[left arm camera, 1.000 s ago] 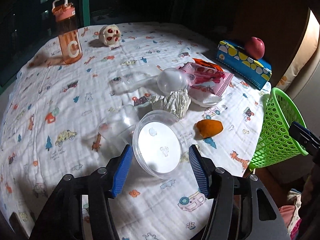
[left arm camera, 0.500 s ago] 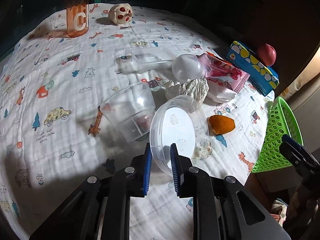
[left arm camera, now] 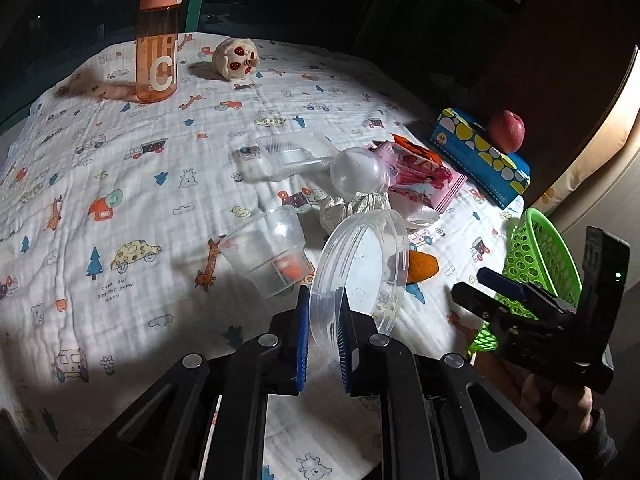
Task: Collect trash
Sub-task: 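Grasp the orange sponge piece with the right tool while the left tool lifts the lid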
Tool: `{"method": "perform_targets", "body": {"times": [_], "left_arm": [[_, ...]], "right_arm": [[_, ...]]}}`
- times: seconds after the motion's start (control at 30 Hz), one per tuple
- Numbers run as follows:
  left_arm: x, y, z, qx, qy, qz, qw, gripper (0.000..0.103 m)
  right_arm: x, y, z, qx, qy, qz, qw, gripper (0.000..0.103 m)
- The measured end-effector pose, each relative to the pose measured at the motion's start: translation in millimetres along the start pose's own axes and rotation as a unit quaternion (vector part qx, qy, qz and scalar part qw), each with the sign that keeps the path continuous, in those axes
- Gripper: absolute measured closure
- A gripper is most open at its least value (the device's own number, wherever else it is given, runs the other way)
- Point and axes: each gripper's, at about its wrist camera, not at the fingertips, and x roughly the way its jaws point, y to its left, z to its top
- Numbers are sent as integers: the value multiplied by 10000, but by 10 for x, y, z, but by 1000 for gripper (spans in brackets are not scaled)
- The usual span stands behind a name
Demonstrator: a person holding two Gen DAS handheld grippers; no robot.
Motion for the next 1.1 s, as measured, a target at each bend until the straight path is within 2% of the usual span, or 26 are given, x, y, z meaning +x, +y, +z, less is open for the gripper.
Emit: {"method": "perform_targets", "body": {"times": [0.2, 0.4, 0.5, 0.67, 0.9, 1.1], "left_arm": [[-180, 48, 87, 10, -200, -5, 9998, 90], [-251, 101, 157, -58, -296, -41, 9995, 90], [-255, 105, 185, -67, -316, -50, 9995, 90], [-245, 63, 227, -45, -329, -98, 9994, 90], [-235, -146, 340, 178, -399, -208, 9988, 90], [-155, -418, 454, 390, -353, -469, 9975, 90]], "right_arm": [[274, 103, 87, -60, 128, 46, 9999, 42], [481, 133, 113, -105, 268, -142, 9995, 52], [510, 152, 92, -202, 259, -257, 9991, 54], [481, 177, 81, -290, 205, -334, 9988, 60], [253, 57, 87, -11, 1, -211, 9998, 60], [-57, -103, 101, 146, -229, -283, 9992, 60]]}}
